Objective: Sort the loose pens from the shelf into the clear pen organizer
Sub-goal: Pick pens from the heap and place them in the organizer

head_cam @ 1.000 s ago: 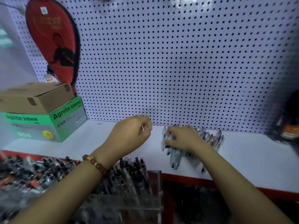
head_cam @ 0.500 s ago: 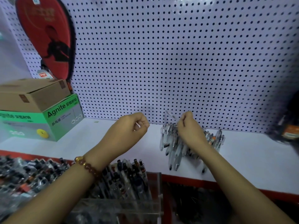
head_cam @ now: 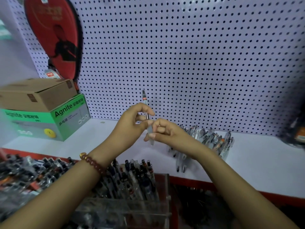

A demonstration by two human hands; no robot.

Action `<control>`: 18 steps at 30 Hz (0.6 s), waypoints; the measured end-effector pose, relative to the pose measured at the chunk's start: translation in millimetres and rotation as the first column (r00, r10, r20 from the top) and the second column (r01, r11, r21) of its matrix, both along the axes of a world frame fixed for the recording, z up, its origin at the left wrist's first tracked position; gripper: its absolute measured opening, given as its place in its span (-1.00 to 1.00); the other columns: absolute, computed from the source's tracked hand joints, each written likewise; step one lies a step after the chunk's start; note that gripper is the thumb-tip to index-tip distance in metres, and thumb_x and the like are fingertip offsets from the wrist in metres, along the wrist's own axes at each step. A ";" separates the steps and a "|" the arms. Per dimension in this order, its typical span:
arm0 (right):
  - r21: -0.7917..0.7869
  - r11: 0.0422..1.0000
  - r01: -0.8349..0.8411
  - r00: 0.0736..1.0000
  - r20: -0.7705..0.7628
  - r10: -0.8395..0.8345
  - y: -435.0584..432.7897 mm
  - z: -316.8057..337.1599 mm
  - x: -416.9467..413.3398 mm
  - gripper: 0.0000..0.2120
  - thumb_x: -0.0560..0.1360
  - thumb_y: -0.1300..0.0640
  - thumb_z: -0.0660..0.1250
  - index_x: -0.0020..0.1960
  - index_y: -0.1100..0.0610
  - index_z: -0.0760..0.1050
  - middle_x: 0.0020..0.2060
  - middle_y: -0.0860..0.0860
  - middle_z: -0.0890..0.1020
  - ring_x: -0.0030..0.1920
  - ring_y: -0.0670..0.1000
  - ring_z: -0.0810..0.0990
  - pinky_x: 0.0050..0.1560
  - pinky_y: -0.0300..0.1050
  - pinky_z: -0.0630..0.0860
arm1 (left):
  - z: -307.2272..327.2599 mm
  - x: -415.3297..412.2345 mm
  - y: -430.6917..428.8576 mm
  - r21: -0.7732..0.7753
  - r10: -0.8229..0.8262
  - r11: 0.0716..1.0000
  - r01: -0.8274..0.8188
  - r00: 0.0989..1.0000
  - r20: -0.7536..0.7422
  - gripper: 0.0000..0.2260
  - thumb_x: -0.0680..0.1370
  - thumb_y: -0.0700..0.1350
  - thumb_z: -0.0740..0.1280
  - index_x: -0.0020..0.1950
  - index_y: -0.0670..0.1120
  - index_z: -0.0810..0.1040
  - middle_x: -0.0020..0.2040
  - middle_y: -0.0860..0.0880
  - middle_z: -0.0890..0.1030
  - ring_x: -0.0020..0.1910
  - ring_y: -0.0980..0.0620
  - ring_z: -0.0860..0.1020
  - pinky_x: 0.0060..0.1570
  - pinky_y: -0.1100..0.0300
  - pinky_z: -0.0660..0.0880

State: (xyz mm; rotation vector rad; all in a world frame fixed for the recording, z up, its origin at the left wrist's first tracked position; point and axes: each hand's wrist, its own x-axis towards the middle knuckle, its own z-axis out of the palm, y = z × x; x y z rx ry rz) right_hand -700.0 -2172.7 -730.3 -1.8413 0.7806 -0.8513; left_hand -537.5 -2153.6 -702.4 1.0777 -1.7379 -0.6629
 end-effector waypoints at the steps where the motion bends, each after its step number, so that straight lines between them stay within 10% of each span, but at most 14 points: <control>1: -0.016 0.996 0.087 0.995 -0.045 -0.088 -8.8 -3.1 -3.1 -0.94 0.59 0.17 0.26 -0.04 0.15 0.45 -0.17 -0.05 0.63 -0.09 -0.21 0.59 0.03 -0.26 0.50 | -0.5 0.2 -0.4 -0.009 0.024 1.000 -0.024 1.000 0.007 -0.77 0.54 -0.31 0.33 -0.10 0.04 0.48 0.01 0.01 0.52 -0.07 -0.06 0.56 -0.06 0.35 0.46; 3: -0.259 0.882 0.393 0.841 -0.288 -0.459 -31.1 -15.4 -13.8 -0.83 0.59 0.02 0.24 0.08 0.10 0.49 -0.04 -0.04 0.62 0.06 -0.09 0.58 0.09 -0.13 0.47 | -0.6 0.5 0.2 -0.037 0.070 0.997 -0.069 0.997 0.021 -0.76 0.54 -0.30 0.32 -0.12 0.05 0.46 -0.02 0.01 0.46 -0.17 0.10 0.52 -0.11 0.45 0.41; 6: -0.591 0.734 0.335 0.370 -0.633 -0.680 -47.2 -34.9 -22.1 -0.66 0.55 -0.15 0.24 0.16 0.09 0.43 0.08 0.04 0.57 0.23 0.12 0.41 0.22 0.03 0.29 | -0.3 0.9 1.5 -0.067 0.107 0.992 -0.104 0.994 0.033 -0.74 0.56 -0.32 0.29 -0.11 0.06 0.46 0.03 0.01 0.41 -0.26 0.32 0.43 -0.16 0.54 0.38; 18: -0.624 0.766 0.157 0.298 -0.709 -0.639 -52.7 -50.2 10.7 -0.89 0.56 0.18 0.10 -0.02 0.17 0.38 -0.19 0.05 0.46 0.10 0.11 0.41 0.25 0.04 0.14 | -3.9 5.4 0.3 -0.104 0.168 0.981 -0.165 0.985 0.022 -0.71 0.59 -0.33 0.20 -0.08 0.09 0.43 0.09 -0.03 0.40 -0.17 0.26 0.47 -0.15 0.53 0.35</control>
